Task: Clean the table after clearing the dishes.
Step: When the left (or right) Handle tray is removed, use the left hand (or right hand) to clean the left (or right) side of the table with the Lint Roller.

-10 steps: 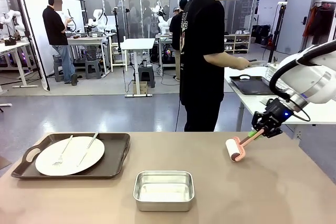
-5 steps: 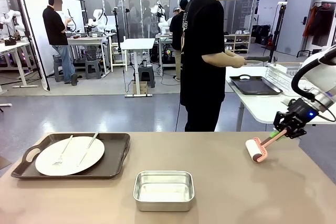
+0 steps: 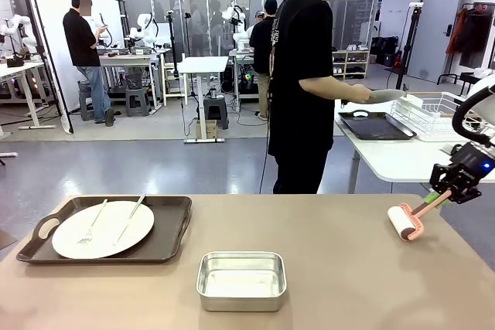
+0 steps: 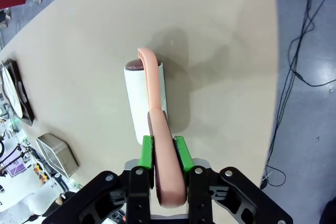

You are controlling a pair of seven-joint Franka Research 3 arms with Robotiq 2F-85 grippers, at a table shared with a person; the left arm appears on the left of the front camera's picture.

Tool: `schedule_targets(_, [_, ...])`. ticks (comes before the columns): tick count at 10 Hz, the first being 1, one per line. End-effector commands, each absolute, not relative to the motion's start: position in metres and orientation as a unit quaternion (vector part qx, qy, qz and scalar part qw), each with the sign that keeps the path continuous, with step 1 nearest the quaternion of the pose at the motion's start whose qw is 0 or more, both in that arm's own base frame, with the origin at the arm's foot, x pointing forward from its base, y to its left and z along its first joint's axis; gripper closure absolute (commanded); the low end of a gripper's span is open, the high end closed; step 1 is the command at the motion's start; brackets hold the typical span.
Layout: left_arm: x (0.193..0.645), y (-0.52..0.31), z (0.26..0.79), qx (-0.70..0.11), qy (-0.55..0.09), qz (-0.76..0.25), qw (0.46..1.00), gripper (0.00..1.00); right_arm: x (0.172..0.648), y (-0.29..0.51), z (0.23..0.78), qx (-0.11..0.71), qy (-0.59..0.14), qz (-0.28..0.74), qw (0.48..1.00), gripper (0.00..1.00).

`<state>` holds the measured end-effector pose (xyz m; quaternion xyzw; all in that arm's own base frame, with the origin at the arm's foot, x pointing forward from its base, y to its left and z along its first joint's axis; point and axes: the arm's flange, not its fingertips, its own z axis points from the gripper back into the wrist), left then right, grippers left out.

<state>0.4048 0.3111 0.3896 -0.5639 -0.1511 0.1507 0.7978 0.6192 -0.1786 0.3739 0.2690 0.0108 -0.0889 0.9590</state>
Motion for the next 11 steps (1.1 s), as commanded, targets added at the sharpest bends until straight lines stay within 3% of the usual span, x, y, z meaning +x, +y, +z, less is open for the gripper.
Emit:
schedule_targets(1, [0.402,0.312,0.391,-0.564,-0.153,0.151,0.797,0.0,0.616,-0.205,0.335,0.177,0.023,-0.113,0.977,0.78])
schedule_targets(4, [0.402,0.312,0.391,-0.564,-0.153,0.151,0.797,0.0,0.604,-0.221,0.343,0.141,0.029,-0.15,0.978,0.78])
schedule_targets(8, [0.402,0.312,0.391,-0.564,-0.153,0.151,0.797,0.0,0.582,-0.2,0.382,0.176,0.01,-0.092,0.98,0.78])
schedule_targets(11, [0.402,0.312,0.391,-0.564,-0.153,0.151,0.797,0.0,0.554,-0.183,0.418,0.157,-0.011,-0.086,0.984,0.78])
